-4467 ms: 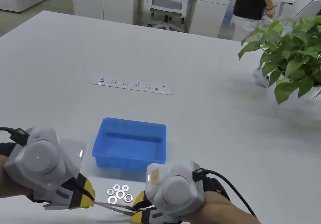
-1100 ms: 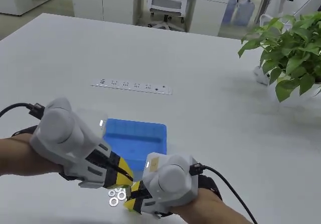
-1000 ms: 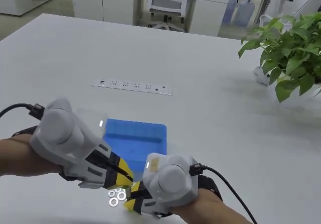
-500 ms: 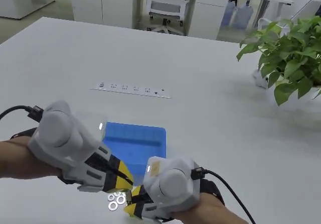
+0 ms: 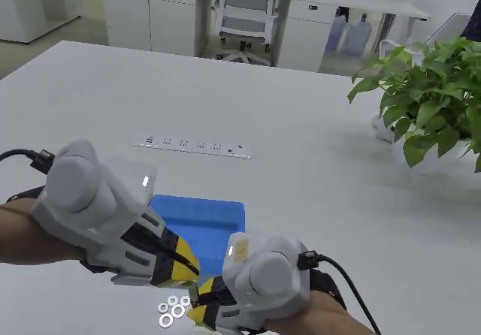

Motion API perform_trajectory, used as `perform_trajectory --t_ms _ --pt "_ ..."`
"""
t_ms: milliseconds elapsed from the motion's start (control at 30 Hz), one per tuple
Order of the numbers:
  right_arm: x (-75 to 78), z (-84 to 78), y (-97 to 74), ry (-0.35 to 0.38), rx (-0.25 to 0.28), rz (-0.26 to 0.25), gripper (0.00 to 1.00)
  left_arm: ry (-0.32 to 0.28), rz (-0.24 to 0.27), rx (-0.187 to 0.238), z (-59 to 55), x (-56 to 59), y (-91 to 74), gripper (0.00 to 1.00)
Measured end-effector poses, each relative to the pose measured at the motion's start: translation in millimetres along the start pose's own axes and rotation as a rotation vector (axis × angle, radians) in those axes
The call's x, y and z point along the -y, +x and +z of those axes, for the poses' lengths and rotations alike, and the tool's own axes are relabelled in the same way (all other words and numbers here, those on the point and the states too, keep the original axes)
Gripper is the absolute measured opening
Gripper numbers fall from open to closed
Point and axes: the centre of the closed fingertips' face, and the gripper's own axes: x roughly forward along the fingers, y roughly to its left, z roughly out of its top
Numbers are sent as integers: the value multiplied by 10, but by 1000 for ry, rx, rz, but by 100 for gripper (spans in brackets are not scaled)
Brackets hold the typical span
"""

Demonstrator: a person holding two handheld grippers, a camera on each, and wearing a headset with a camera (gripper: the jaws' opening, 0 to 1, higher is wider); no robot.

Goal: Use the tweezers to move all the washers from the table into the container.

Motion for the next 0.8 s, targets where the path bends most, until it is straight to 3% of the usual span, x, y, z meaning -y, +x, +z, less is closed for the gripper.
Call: perform_trajectory --t_ms 400,800 --pt "157 199 -204 12 58 -50 10 38 11 11 245 -114 -127 6" --pt "441 383 -371 -31 62 -91 10 71 34 33 473 -339 -233 6"
